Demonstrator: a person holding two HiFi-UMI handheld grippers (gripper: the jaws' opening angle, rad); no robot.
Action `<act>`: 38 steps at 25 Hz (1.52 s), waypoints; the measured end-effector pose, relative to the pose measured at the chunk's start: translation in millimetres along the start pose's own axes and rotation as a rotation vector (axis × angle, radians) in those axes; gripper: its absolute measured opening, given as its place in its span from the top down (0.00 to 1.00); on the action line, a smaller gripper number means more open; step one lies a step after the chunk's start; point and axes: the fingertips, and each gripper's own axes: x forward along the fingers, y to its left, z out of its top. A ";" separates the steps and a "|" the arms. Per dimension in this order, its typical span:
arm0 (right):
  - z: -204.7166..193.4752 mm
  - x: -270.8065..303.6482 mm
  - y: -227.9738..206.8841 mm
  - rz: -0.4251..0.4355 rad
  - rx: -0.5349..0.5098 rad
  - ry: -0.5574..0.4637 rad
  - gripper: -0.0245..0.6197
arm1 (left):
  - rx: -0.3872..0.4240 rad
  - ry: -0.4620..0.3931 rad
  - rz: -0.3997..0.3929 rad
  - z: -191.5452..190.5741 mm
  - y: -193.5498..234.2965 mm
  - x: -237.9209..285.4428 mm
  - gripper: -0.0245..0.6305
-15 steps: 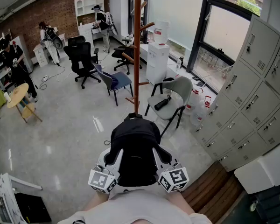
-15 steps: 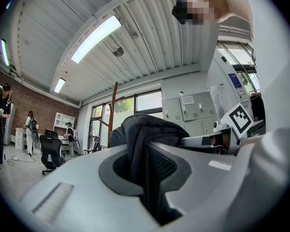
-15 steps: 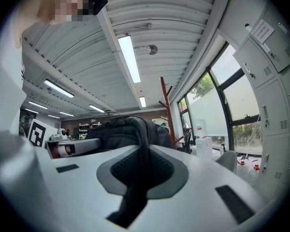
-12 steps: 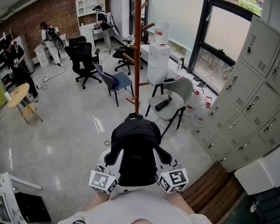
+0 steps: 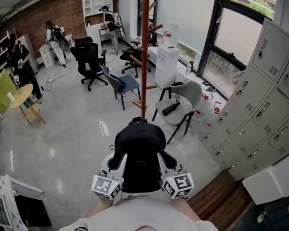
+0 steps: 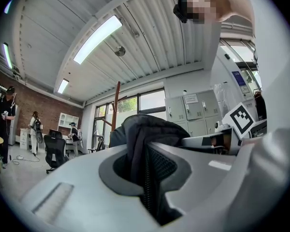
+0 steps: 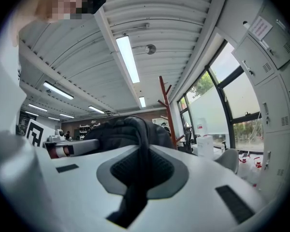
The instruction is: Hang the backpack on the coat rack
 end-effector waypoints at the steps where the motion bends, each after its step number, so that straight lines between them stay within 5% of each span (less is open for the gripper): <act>1: -0.3 0.5 -0.3 0.004 0.001 0.000 0.90 | 0.003 0.000 -0.002 -0.1 -0.3 0.4 0.90; 21: -8.1 52.3 -9.8 0.075 -0.029 0.031 0.90 | 0.002 -0.005 0.062 -11.6 38.7 21.8 0.90; 38: -7.0 220.5 -56.9 -0.203 -0.038 -0.030 0.90 | -0.005 -0.042 -0.228 -24.5 193.6 163.6 0.90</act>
